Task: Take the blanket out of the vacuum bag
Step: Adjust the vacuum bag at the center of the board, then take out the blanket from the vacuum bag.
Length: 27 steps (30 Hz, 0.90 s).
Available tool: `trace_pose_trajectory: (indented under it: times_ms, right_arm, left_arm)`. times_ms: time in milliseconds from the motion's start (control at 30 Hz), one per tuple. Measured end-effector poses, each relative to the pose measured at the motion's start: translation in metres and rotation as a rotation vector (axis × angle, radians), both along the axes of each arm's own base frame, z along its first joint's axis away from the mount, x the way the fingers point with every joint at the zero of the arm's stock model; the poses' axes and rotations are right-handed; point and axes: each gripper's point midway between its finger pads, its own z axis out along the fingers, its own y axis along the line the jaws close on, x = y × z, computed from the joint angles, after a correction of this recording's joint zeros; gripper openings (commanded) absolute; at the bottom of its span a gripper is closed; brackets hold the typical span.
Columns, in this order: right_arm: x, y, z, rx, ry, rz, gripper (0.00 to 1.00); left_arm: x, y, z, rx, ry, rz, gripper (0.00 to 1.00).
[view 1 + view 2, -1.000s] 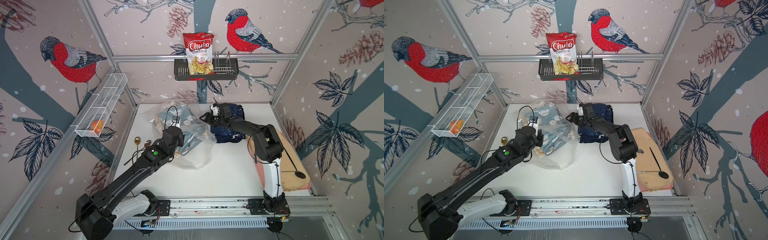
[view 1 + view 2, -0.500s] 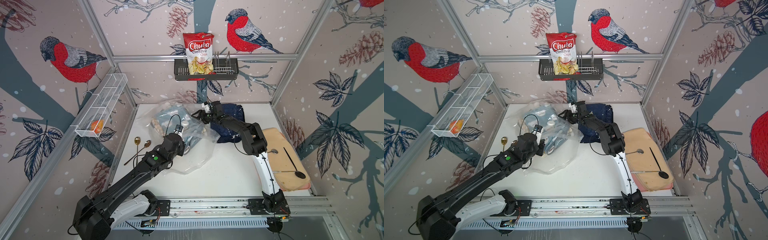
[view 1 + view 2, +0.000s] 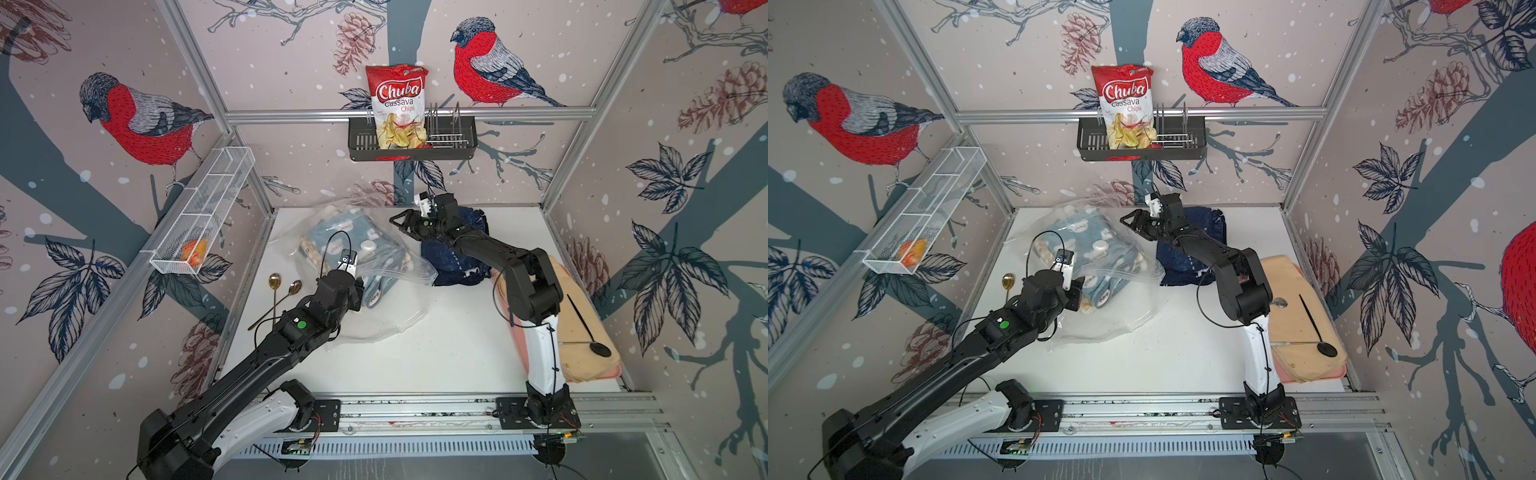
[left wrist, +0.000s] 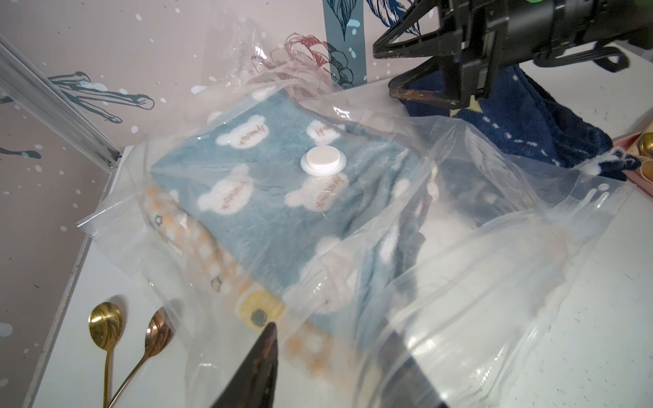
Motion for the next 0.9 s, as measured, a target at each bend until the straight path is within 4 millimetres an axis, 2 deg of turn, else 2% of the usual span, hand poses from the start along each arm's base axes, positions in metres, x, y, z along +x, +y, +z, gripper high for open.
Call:
trace_pose_trajectory:
  times_ms: [167, 267, 333, 433, 500, 533, 567, 633, 667, 767, 900]
  right_arm:
    - [-0.052, -0.005, 0.029, -0.062, -0.071, -0.026, 0.72]
    - [-0.088, -0.015, 0.038, -0.117, -0.106, -0.055, 0.74]
    - [-0.104, -0.029, 0.040, -0.146, -0.122, -0.093, 0.75]
    - [-0.121, -0.063, 0.034, -0.197, -0.131, -0.187, 0.72]
    - [-0.132, -0.083, 0.032, -0.220, -0.143, -0.245, 0.61]
    - [-0.140, -0.091, 0.032, -0.226, -0.149, -0.266, 0.48]
    - [-0.147, -0.100, 0.032, -0.232, -0.158, -0.292, 0.30]
    - [-0.159, -0.111, 0.032, -0.232, -0.169, -0.328, 0.03]
    - [-0.164, -0.116, 0.030, -0.238, -0.175, -0.344, 0.00]
    - [-0.177, -0.121, 0.022, -0.221, -0.169, -0.392, 0.00]
    - [-0.201, -0.104, 0.005, -0.203, -0.147, -0.369, 0.00]
  left_arm:
    - [-0.001, 0.003, 0.004, -0.009, -0.015, 0.010, 0.54]
    - [0.001, 0.001, 0.010, -0.032, -0.018, 0.017, 0.53]
    - [0.002, -0.001, 0.016, -0.046, -0.024, 0.019, 0.45]
    - [0.004, -0.007, 0.025, -0.069, -0.022, 0.001, 0.30]
    - [0.004, -0.010, 0.031, -0.089, -0.022, -0.009, 0.17]
    - [0.004, -0.011, 0.032, -0.094, -0.022, -0.015, 0.09]
    - [0.003, -0.011, 0.033, -0.096, -0.023, -0.018, 0.04]
    - [0.000, -0.011, 0.032, -0.101, -0.024, -0.027, 0.00]
    - [-0.001, -0.013, 0.030, -0.105, -0.019, -0.039, 0.00]
    - [-0.005, -0.017, 0.026, -0.120, -0.014, -0.069, 0.00]
    - [-0.009, -0.019, 0.025, -0.137, -0.015, -0.091, 0.00]
